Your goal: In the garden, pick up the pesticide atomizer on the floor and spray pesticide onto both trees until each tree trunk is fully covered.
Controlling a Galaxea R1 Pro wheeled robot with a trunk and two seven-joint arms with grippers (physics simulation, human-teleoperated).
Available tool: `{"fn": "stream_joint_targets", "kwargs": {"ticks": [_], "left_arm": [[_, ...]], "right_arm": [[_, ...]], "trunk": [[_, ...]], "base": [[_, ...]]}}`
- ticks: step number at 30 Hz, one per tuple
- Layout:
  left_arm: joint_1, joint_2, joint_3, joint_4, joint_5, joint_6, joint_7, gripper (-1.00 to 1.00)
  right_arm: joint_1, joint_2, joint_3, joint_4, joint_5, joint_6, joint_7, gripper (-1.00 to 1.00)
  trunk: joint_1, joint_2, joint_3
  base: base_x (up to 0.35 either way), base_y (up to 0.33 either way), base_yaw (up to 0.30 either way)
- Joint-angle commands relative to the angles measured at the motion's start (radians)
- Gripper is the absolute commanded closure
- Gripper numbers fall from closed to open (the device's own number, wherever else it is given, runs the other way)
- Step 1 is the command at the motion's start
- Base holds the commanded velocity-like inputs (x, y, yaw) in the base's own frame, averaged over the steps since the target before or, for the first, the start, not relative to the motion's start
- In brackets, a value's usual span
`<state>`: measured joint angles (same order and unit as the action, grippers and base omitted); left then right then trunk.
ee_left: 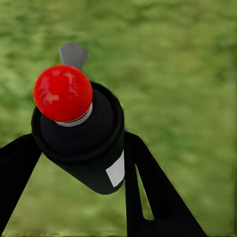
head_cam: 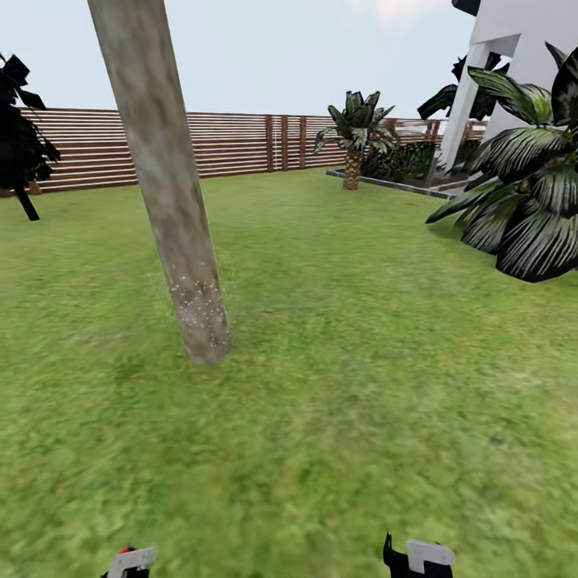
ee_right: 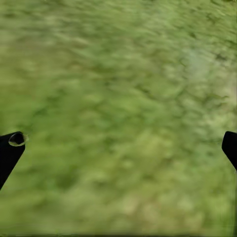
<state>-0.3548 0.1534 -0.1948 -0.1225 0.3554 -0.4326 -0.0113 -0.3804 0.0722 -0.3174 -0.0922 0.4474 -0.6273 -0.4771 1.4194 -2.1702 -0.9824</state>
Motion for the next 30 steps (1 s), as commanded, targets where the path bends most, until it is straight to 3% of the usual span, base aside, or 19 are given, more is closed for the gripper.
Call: {"fn": "stream_joint_targets", "kwargs": {"ticks": [1, 6, 30], "left_arm": [[0.0, -0.001, 0.0, 0.0, 0.0, 0.0, 0.003, 1.0], [0.0, -0.002, -0.001, 0.0, 0.0, 0.0, 0.044, 1.0], [0.0, -0.003, -0.002, 0.001, 0.0, 0.001, 0.046, 1.0]], "right_arm": [[0.0, 0.0, 0.0, 0.0, 0.0, 0.0, 0.0, -1.0], [0.0, -0.001, 0.0, 0.0, 0.001, 0.0, 0.0, -1.0], [0.0, 0.0, 0.001, 0.003, 0.001, 0.0, 0.0, -1.0]], "trunk": [[0.0, 0.0, 0.0], [0.0, 0.0, 0.001], [0.0, 0.0, 0.003]], "base": [[-0.157, -0.233, 0.275], [-0.036, -0.169, 0.278], [0.0, -0.001, 0.282]]}}
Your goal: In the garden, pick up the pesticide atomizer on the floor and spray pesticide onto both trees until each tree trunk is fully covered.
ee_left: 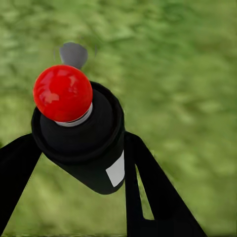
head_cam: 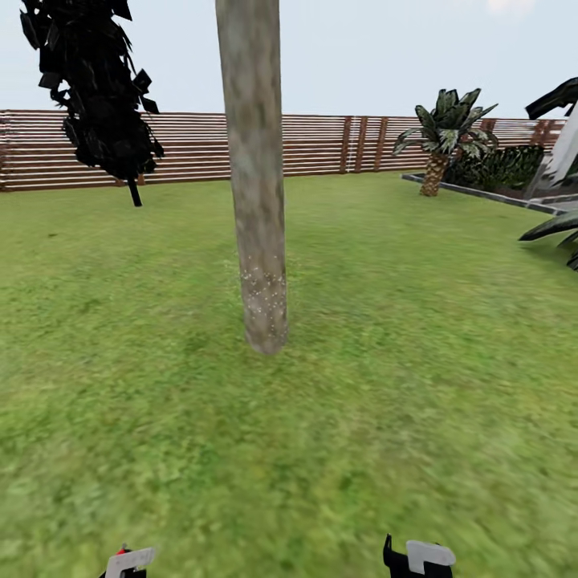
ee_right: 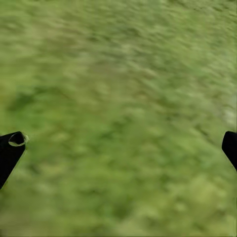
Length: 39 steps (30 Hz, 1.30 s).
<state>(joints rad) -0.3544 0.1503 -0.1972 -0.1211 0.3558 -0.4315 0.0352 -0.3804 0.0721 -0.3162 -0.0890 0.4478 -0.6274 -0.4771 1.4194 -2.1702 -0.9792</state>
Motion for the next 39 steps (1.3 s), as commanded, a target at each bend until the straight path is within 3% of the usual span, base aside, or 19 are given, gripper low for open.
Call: {"fn": "stream_joint_targets", "kwargs": {"ticks": [1, 39], "left_arm": [[0.0, 0.0, 0.0, 0.0, 0.0, 0.0, 0.0, 1.0], [0.0, 0.0, 0.0, 0.0, -0.001, 0.0, 0.0, 1.0]], "right_arm": [[0.0, 0.0, 0.0, 0.0, 0.0, 0.0, 0.0, -1.0], [0.0, 0.0, 0.0, 0.0, 0.0, -0.002, 0.0, -1.0]], "trunk": [[0.0, 0.0, 0.0], [0.0, 0.0, 0.0]], "base": [[0.0, 0.0, 0.283], [0.0, 0.0, 0.283]]}}
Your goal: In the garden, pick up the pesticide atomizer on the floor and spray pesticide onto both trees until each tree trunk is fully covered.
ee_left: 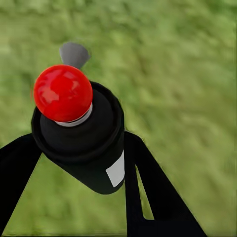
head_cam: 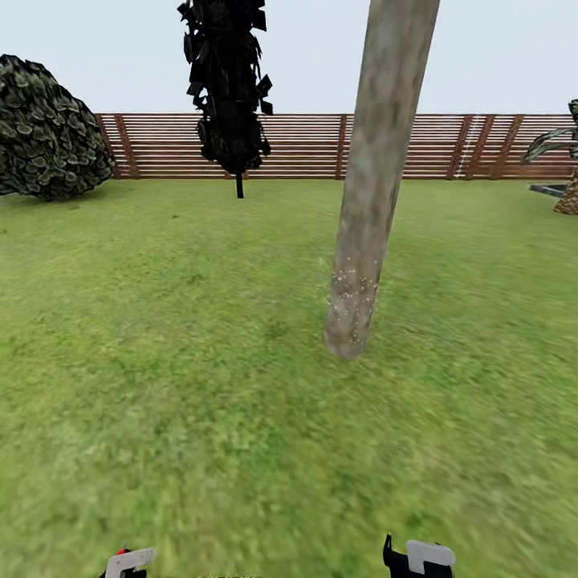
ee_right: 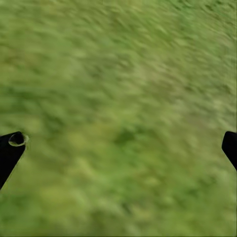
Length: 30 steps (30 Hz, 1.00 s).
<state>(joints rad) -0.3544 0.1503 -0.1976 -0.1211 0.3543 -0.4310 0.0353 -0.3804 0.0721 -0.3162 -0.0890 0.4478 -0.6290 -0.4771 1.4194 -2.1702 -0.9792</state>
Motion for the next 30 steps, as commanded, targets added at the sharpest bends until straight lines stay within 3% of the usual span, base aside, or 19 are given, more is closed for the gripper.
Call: {"fn": "stream_joint_targets", "kwargs": {"ticks": [1, 30], "left_arm": [[0.0, 0.0, 0.0, 0.0, 0.0, 0.0, 0.0, 1.0], [0.0, 0.0, 0.0, 0.0, 0.002, 0.0, -0.001, 1.0]], "right_arm": [[0.0, 0.0, 0.0, 0.0, 0.0, 0.0, 0.0, -1.0], [0.0, 0.0, 0.0, 0.003, 0.0, 0.0, 0.0, -1.0]], "trunk": [[0.0, 0.0, 0.0], [0.0, 0.0, 0.0]], "base": [[0.0, 0.0, 0.284], [0.0, 0.0, 0.284]]}}
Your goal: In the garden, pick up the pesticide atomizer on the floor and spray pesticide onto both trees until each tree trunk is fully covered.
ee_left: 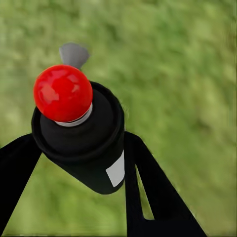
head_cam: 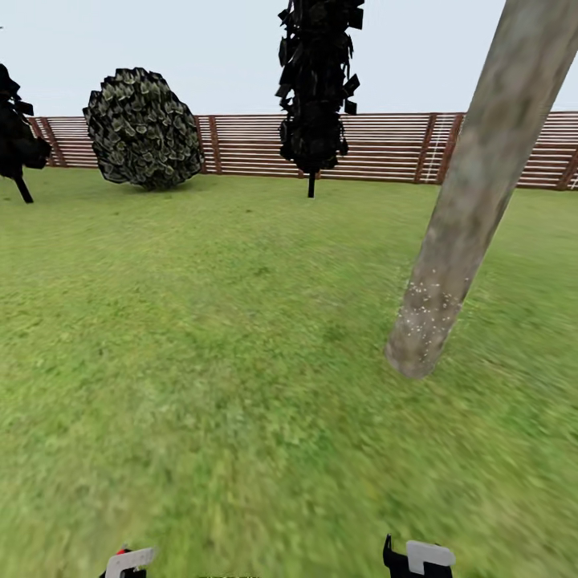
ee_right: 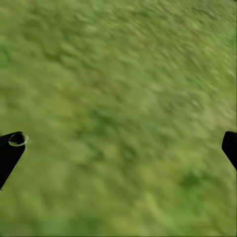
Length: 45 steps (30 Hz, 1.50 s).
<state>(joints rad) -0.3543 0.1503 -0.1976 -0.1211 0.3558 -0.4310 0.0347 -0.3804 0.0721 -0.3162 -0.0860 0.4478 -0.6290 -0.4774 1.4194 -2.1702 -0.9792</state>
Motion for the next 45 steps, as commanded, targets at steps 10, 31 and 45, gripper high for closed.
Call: {"fn": "stream_joint_targets", "kwargs": {"ticks": [10, 31, 45], "left_arm": [[0.0, 0.0, 0.001, 0.0, 0.0, 0.0, 0.0, 1.0], [0.0, -0.001, 0.0, 0.001, -0.006, 0.0, -0.001, 1.0], [0.0, -0.002, 0.0, 0.001, -0.009, 0.001, -0.001, 1.0]], "right_arm": [[0.0, 0.0, 0.0, 0.0, 0.0, -0.001, 0.0, -1.0], [0.0, 0.0, 0.0, 0.0, 0.0, -0.001, 0.0, -1.0], [0.0, 0.0, 0.0, 0.0, 0.0, -0.001, -0.001, -1.0]], "trunk": [[0.0, 0.0, 0.0], [0.0, 0.0, 0.0], [0.0, 0.0, 0.0]], "base": [[0.0, 0.0, 0.283], [0.0, 0.0, 0.284], [0.0, 0.0, 0.284]]}}
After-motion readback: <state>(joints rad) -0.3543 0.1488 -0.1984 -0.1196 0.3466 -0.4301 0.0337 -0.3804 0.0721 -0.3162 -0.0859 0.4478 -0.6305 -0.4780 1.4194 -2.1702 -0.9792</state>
